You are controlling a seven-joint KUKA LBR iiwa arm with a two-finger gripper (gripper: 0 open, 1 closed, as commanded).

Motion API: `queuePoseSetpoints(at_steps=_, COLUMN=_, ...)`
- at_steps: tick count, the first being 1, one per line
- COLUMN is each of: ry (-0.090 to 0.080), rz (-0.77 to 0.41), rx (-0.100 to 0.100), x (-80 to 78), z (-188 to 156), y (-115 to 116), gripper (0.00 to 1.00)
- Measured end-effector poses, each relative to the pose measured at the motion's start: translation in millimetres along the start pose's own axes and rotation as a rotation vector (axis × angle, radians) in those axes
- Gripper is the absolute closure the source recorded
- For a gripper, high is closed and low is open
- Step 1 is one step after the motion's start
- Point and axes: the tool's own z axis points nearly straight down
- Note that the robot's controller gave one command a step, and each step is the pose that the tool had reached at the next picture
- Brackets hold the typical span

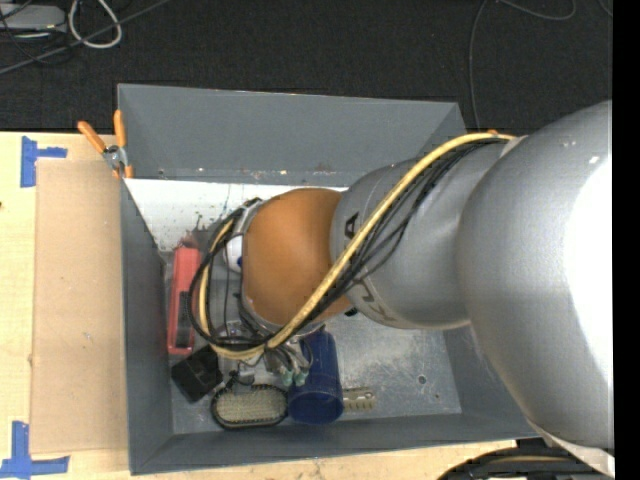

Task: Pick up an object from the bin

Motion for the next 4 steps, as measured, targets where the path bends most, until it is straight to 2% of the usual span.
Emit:
queuePoseSetpoints(at_steps=1, ry=-0.001, rz=0.022, rx=0.0, x=-2.9, z=-66, y=-17, gripper=0.0)
queuePoseSetpoints(at_steps=2, ry=0.001, rz=0.022, rx=0.0, x=-2.4, z=-65, y=-17, gripper=0.0)
queuePoseSetpoints(at_steps=3, ry=0.0, rz=0.027, rx=0.0, x=-22.3, z=-17, y=2, gripper=0.0)
queuePoseSetpoints(at_steps=4, ry=0.001, rz=-0.05, rx=0.001, x=-1.0, z=-3, y=13, gripper=0.0)
